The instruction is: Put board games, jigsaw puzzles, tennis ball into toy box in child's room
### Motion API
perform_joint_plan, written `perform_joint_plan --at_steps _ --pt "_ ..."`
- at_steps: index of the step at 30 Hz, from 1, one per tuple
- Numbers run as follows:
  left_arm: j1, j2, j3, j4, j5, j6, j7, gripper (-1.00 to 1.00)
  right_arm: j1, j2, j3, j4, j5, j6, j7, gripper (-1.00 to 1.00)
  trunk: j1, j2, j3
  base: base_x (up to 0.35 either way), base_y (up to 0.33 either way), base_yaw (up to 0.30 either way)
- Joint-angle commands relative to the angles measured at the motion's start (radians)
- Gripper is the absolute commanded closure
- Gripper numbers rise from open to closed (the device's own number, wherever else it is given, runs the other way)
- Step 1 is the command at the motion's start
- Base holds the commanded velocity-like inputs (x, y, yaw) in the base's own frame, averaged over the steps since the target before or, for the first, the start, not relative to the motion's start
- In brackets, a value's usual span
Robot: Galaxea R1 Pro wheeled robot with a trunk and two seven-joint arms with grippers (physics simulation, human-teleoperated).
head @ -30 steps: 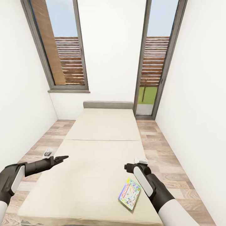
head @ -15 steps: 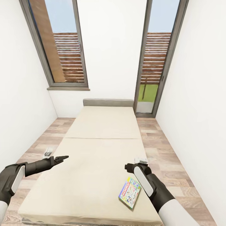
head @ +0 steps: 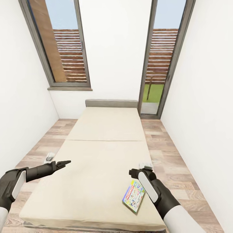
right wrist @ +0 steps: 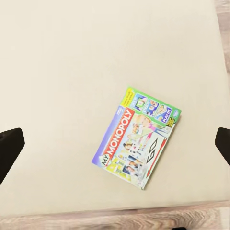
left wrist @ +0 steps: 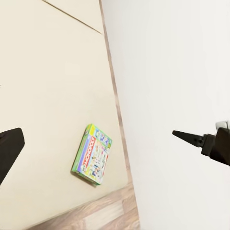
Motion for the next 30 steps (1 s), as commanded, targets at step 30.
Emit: perform_joint_plan --at_steps 30 --pt "-0.001 0.003 0.001 0.000 0.005 0.008 -0.019 -1.00 -0.337 0.004 -0.008 0.530 0.000 -0.137 0.182 -1.00 0.001 -0.002 -0.052 0.000 0.000 0.000"
